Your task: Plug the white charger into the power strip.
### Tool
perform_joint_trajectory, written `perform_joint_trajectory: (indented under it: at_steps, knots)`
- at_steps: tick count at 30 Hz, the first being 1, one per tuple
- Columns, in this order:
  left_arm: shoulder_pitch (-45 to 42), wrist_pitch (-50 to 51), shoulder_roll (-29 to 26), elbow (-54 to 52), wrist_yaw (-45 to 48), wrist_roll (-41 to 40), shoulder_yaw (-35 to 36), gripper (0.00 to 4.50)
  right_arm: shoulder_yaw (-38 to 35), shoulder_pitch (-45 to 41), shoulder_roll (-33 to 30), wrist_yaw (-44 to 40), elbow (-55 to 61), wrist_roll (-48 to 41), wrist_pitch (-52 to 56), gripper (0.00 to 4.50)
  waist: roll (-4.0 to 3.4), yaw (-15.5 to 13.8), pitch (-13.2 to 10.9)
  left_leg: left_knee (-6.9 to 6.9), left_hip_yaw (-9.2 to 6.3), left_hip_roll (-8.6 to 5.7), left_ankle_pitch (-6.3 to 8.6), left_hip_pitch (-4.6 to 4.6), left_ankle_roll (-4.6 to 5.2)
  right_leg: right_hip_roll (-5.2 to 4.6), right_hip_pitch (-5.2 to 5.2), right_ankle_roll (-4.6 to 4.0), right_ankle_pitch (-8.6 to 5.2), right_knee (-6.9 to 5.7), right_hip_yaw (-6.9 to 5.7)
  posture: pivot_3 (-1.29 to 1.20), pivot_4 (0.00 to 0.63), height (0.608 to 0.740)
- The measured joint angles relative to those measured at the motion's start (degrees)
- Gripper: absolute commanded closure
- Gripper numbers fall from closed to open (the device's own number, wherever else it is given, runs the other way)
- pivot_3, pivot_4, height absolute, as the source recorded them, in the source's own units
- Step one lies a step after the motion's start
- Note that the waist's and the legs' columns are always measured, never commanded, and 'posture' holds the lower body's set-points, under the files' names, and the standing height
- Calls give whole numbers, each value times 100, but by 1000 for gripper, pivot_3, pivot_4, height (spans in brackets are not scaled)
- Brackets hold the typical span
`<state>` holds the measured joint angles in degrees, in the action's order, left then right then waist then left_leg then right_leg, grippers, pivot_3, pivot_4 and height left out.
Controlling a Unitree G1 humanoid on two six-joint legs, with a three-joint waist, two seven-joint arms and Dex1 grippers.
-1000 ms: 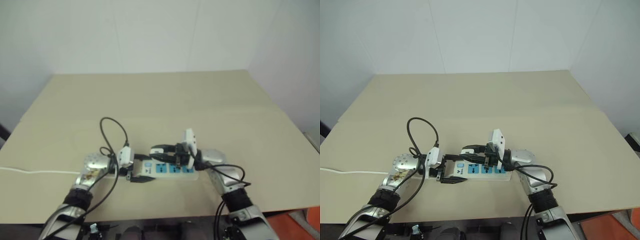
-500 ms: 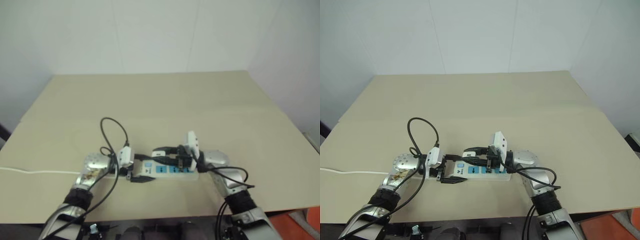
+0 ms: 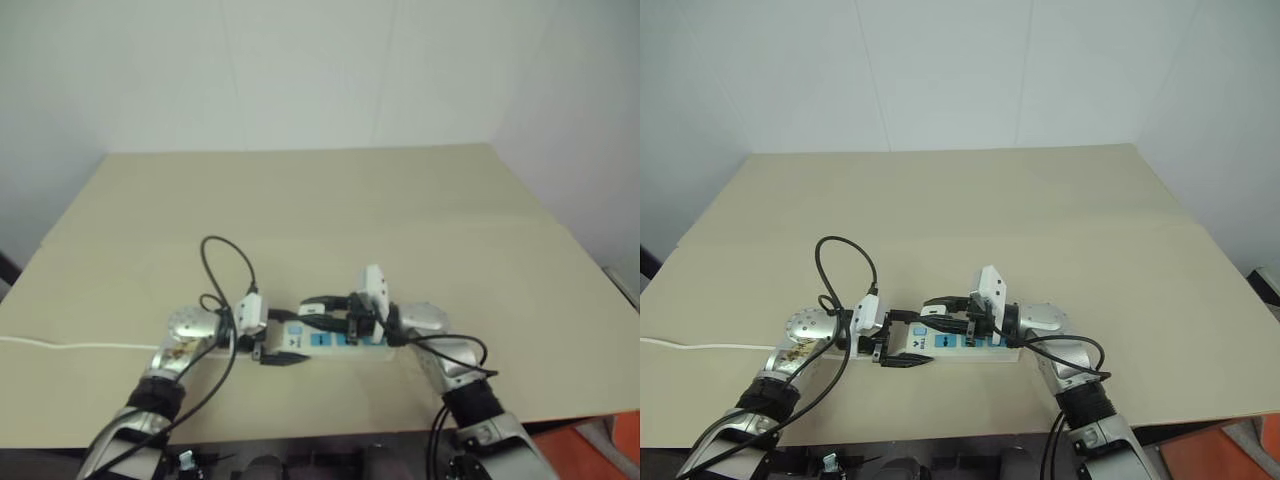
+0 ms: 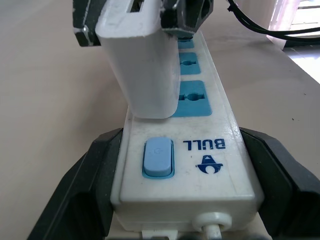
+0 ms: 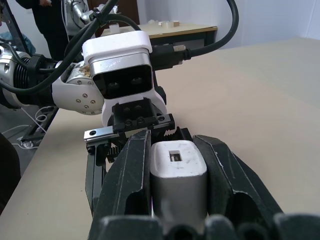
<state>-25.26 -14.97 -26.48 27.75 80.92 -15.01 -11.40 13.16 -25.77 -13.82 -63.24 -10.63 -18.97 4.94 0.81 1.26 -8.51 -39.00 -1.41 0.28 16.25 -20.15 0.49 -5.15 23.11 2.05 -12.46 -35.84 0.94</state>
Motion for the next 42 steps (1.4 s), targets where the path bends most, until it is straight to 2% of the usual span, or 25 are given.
perform_joint_trajectory:
  at_steps: [14,21,24,29,42]
  knots:
    - [-21,-1,12,-25,-38,0,-82,1230,-50,308,-139,-29,-5,-34,-334,3340,3,-25,3,4,0,1,0,-2,0,-1,-2,0,-2,9,-1,0,150,740]
    - [-22,24,-41,-4,-80,2,-86,1230,-70,327,-178,-116,-282,-79,-617,3340,31,-25,44,6,0,1,0,8,0,0,-10,1,-4,11,-1,0,150,740]
    - [-12,35,-67,5,-110,6,-90,1230,-53,264,-189,-206,-471,-84,-772,3340,42,-21,61,13,0,3,1,33,0,0,-31,30,-28,13,-1,0,150,740]
    - [31,40,-81,3,-136,8,-101,1230,-11,226,-269,-311,-581,-84,-875,3340,46,-20,63,39,-1,12,5,89,3,1,-85,31,-54,20,-4,0,150,740]
    - [107,94,-190,-75,-143,7,-91,1230,438,-288,-327,-483,-1039,37,-1080,3340,49,33,67,57,-5,45,4,100,2,29,-83,3,-68,16,-5,0,150,740]
